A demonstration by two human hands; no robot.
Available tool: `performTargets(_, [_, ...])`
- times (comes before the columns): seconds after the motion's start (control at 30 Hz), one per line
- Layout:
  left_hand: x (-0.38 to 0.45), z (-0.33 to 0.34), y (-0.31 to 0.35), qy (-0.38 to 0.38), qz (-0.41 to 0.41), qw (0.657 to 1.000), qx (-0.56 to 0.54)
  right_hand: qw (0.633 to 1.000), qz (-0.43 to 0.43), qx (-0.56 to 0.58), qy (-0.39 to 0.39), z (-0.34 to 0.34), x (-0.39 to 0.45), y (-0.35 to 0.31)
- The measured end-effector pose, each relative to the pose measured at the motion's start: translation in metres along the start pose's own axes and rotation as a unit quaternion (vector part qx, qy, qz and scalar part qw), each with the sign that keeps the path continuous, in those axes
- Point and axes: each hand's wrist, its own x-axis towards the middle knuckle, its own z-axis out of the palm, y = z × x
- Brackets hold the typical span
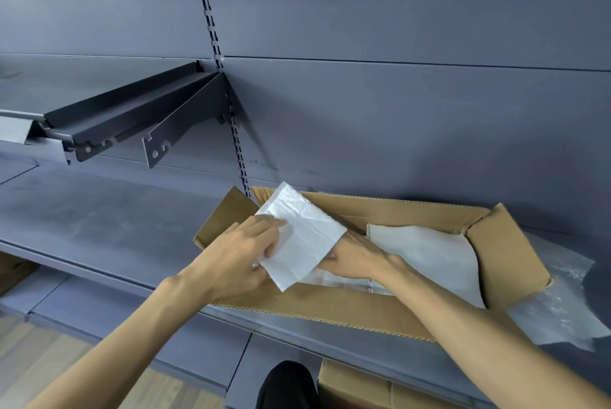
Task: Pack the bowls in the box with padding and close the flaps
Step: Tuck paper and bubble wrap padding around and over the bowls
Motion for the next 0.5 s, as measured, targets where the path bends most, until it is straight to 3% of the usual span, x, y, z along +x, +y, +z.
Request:
performTargets(0.17, [0.009,0.016,0.011,-0.1,-0.079,0.99,0.064,0.998,-0.01,-0.053,0.014,0.004,0.004,0.0])
performTargets(0.4, [0.032,0.032,0.037,-0.091,-0.198,0.953,0.21,0.995,-0.023,-0.095,-0.004,0.007,0.008,0.007])
performTargets(0.5, [0.041,0.035,0.04,-0.132,-0.215,0.947,0.202,0.996,-0.011,-0.084,-0.003,0.007,0.008,0.008])
